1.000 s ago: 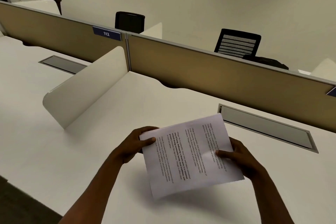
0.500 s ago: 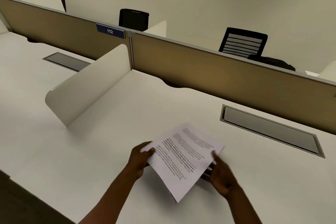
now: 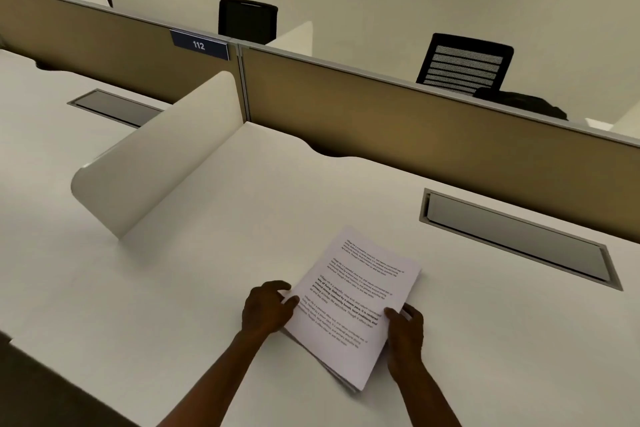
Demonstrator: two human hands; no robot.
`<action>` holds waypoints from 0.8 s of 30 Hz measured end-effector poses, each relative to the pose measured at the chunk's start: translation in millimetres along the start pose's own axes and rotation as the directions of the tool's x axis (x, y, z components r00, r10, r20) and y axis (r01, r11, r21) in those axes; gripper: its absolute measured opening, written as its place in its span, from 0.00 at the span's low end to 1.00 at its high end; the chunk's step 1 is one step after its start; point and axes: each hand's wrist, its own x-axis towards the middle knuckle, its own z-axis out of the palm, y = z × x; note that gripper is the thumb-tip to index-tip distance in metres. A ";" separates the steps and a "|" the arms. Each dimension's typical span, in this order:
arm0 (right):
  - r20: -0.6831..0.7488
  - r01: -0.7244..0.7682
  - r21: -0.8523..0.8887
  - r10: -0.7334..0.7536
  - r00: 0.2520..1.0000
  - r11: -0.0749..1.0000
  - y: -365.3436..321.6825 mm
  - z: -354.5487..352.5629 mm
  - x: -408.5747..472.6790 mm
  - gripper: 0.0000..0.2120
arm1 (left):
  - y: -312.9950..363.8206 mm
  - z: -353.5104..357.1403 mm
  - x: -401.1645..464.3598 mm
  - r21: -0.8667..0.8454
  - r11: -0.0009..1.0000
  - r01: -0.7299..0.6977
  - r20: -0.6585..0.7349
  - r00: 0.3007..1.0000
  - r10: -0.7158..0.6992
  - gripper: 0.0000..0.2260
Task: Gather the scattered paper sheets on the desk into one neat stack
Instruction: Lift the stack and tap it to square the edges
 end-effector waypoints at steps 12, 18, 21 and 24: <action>-0.033 0.150 -0.384 -0.176 0.984 0.911 6.5 30.9 -4.6 0.30 | 0.1 18.5 16.9 0.070 0.996 -0.056 0.001 0.998 0.056 0.13; 0.007 0.198 -0.359 -0.209 0.978 0.912 -8.2 72.7 13.3 0.30 | 0.6 -0.8 53.8 0.016 0.999 -0.035 0.070 0.997 0.034 0.21; 0.071 0.211 -0.311 -0.199 0.977 0.927 -23.3 105.9 25.2 0.31 | 5.3 -24.0 83.4 -0.026 0.999 -0.040 0.023 0.999 0.041 0.18; 0.121 0.196 -0.221 -0.172 0.978 0.956 -45.2 150.9 37.7 0.28 | 11.6 -56.2 122.8 -0.036 0.998 -0.044 -0.037 0.998 0.043 0.17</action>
